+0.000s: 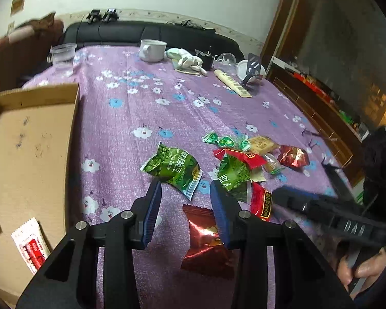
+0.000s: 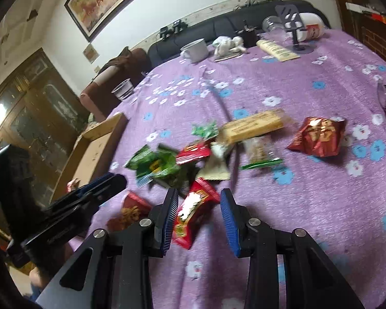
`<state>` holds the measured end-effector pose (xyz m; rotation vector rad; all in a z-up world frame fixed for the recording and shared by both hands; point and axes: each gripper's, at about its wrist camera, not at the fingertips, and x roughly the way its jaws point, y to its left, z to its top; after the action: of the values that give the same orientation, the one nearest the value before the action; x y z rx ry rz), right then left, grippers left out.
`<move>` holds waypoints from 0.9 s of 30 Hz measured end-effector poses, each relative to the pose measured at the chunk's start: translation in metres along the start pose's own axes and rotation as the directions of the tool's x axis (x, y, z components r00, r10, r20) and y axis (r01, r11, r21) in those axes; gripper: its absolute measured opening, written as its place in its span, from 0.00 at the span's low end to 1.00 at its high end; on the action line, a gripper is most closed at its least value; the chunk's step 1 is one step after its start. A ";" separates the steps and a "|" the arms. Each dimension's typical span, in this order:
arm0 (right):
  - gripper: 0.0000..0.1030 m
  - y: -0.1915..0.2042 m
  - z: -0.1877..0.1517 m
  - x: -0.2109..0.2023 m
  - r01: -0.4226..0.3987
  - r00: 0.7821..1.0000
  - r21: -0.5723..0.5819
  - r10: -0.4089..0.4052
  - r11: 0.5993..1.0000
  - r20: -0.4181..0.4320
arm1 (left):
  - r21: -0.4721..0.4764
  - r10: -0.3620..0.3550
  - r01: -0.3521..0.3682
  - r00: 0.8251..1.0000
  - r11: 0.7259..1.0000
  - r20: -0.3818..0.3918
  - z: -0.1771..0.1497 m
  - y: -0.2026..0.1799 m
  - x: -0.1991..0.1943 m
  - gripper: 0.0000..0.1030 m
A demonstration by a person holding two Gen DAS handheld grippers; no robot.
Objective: Organize snacks
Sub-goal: 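Grasp the red foil packet with the left gripper while the right grasps a red gold-label packet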
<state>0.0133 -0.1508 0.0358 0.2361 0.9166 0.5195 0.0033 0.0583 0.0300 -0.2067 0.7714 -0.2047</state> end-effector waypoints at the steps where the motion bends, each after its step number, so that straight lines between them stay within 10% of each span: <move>1: 0.36 0.006 -0.001 0.003 0.013 1.000 -0.019 -0.014 1.000 -0.015 | -0.015 -0.002 0.002 1.000 1.000 -0.001 0.000 0.003 0.000 0.36; 7: 0.35 0.024 -0.001 0.030 0.125 0.987 -0.075 -0.132 0.989 -0.095 | -0.036 0.010 -0.009 0.999 0.999 0.035 0.000 0.006 -0.008 0.36; 14: 0.20 0.030 -0.005 0.036 0.260 0.964 -0.191 -0.266 0.946 -0.002 | 0.101 0.054 -0.051 0.998 0.994 -0.031 -0.010 -0.015 -0.019 0.37; 18: 0.19 0.017 0.000 0.025 0.228 0.974 -0.142 -0.226 0.963 0.033 | 0.169 0.068 -0.053 0.994 0.984 -0.086 -0.019 -0.026 -0.017 0.51; 27: 0.19 0.015 0.004 0.009 0.172 0.983 -0.102 -0.164 0.980 0.082 | 0.247 0.186 -0.146 0.972 0.958 -0.146 -0.031 -0.042 0.014 0.50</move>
<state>0.0158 -0.1331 0.0380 0.0774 0.8255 0.4001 -0.0133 0.0106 0.0098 0.1023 0.9197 -0.1528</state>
